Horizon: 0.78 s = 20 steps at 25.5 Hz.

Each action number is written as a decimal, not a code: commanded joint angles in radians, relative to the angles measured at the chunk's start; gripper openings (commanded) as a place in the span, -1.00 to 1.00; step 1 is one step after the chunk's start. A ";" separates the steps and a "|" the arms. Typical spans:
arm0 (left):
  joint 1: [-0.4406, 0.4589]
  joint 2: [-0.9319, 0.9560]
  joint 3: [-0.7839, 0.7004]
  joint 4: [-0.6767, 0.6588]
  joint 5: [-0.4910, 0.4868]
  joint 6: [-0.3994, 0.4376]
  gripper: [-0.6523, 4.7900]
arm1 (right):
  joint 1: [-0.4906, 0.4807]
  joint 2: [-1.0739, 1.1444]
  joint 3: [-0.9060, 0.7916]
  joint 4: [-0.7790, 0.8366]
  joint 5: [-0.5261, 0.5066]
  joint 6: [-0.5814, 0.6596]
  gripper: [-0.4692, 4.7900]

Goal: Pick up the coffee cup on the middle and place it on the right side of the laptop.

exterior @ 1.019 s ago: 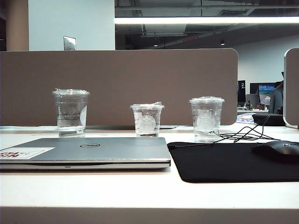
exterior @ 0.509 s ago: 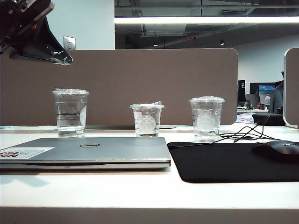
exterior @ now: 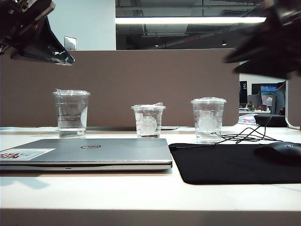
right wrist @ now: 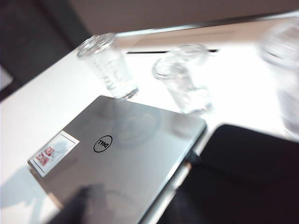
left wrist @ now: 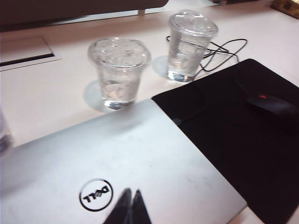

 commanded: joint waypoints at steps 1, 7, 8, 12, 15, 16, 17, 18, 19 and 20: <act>0.002 -0.010 0.002 0.012 0.000 -0.003 -0.78 | 0.069 0.184 0.128 0.031 -0.005 -0.106 1.00; 0.002 -0.010 0.002 0.011 0.000 -0.003 -0.78 | 0.192 0.514 0.353 0.045 0.057 -0.237 1.00; 0.002 -0.010 0.002 0.011 0.000 -0.003 -0.78 | 0.204 0.550 0.373 0.061 0.076 -0.251 1.00; 0.002 -0.010 0.002 0.011 0.000 -0.003 -0.78 | 0.225 0.668 0.432 0.177 0.158 -0.267 1.00; 0.002 -0.010 0.002 0.011 0.000 -0.003 -0.78 | 0.238 0.741 0.477 0.230 0.197 -0.266 1.00; 0.002 -0.010 0.002 0.012 0.000 -0.003 -0.78 | 0.245 0.774 0.505 0.233 0.199 -0.266 1.00; 0.002 -0.010 0.002 0.013 0.000 -0.003 -0.78 | 0.251 0.794 0.524 0.234 0.207 -0.266 1.00; 0.002 -0.010 0.002 0.013 0.000 -0.003 -0.78 | 0.255 0.808 0.538 0.235 0.208 -0.266 1.00; 0.002 -0.010 0.002 0.013 -0.001 -0.003 -0.78 | 0.264 0.827 0.556 0.238 0.230 -0.267 1.00; 0.002 -0.009 0.002 0.013 0.000 -0.003 -0.78 | 0.270 0.838 0.570 0.238 0.249 -0.267 1.00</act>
